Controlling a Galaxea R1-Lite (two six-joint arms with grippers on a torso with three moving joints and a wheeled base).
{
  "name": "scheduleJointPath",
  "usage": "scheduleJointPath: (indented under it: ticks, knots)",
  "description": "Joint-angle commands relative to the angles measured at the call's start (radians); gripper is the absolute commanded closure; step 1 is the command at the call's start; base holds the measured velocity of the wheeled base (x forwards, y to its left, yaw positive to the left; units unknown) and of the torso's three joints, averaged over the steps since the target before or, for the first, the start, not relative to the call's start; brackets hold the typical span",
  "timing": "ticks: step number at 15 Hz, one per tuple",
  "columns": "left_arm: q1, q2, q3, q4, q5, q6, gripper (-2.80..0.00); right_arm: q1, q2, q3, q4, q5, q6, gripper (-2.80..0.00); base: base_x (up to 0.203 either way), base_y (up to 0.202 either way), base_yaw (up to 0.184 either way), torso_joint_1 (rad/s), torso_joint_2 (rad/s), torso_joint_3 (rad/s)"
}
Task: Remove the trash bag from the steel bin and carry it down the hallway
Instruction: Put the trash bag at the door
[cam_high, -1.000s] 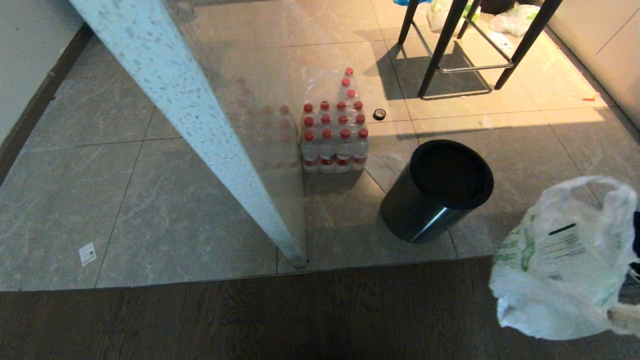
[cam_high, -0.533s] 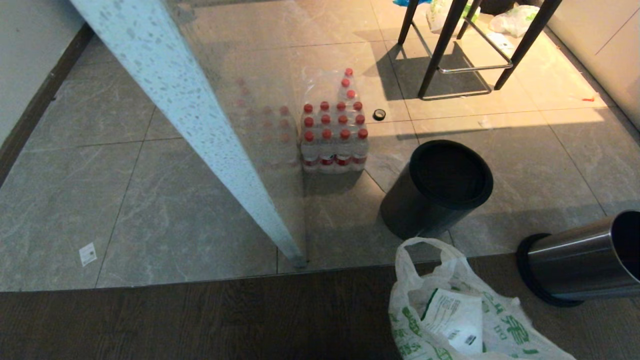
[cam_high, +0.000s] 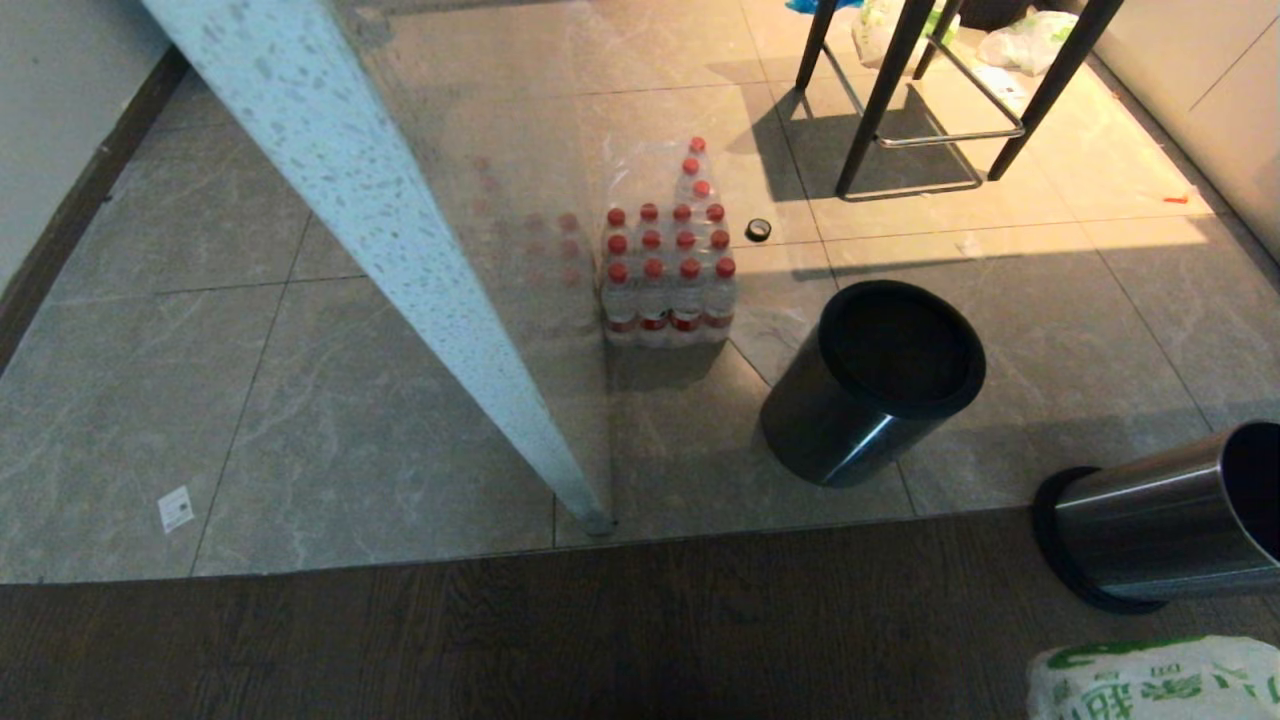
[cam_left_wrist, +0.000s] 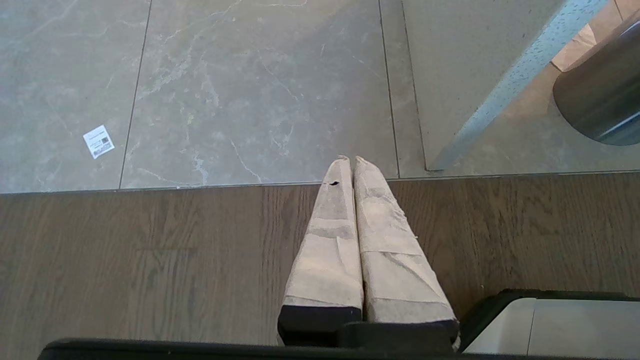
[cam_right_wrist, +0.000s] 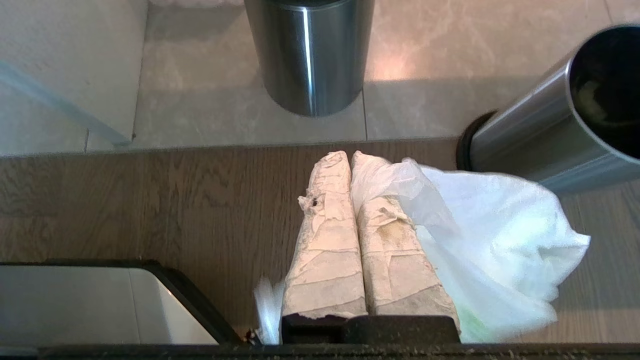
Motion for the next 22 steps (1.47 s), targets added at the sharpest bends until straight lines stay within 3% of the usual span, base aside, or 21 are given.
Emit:
scheduleJointPath:
  ticks: [1, 22]
  knots:
    - [0.000, 0.000, 0.000, 0.000, 0.000, 0.000, 0.00, 0.000, -0.010, 0.002, 0.008, 0.001, -0.003, 0.00, 0.000, 0.000, 0.000, 0.000, 0.00, 0.000]
    - [0.000, 0.000, 0.000, 0.000, 0.000, 0.000, 0.00, -0.001, -0.011, 0.002, 0.009, -0.001, 0.007, 0.00, 0.000, 0.000, 0.000, 0.000, 0.00, 0.004]
